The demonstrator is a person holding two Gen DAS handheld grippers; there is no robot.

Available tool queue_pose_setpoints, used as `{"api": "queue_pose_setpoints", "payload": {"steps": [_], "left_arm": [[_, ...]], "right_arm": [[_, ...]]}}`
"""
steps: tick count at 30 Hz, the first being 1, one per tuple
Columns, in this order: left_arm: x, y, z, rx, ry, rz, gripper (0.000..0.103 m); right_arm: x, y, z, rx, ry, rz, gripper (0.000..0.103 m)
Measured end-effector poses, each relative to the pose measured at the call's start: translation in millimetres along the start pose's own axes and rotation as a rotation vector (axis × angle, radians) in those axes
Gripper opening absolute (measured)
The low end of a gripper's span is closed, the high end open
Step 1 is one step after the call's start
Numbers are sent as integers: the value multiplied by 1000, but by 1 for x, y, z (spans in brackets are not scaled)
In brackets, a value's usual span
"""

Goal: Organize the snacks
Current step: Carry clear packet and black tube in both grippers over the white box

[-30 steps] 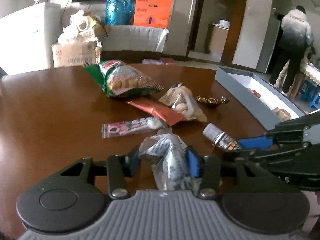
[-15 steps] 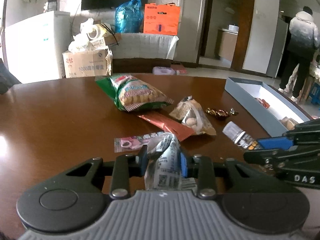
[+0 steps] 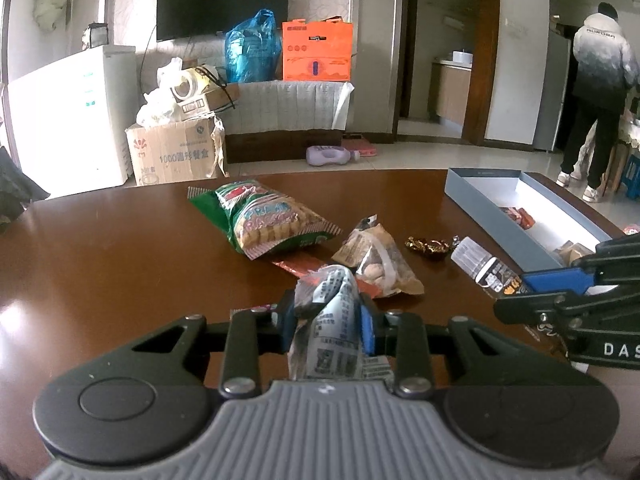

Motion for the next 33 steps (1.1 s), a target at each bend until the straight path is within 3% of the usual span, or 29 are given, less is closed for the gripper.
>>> {"api": "queue_pose_setpoints", "payload": {"steps": [21,33], "left_arm": [[41,-1,28,-17,-46,34,29],[40,-4,39,-25,-51,17,29]], "right_arm": [[14,24,20,-17,-57,61,26],[11,24,22,-13,-58,45,26]]}}
Point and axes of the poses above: each gripper's, at about its wrist camera, not at the fingertips, and y roughly against the way its jaws point, z to its right, x to its top, the point moved 7 cm from there along -y, roughly the way its jaws point, and after that the axes turned 14 degrees about -y, right-handed, at the moved point
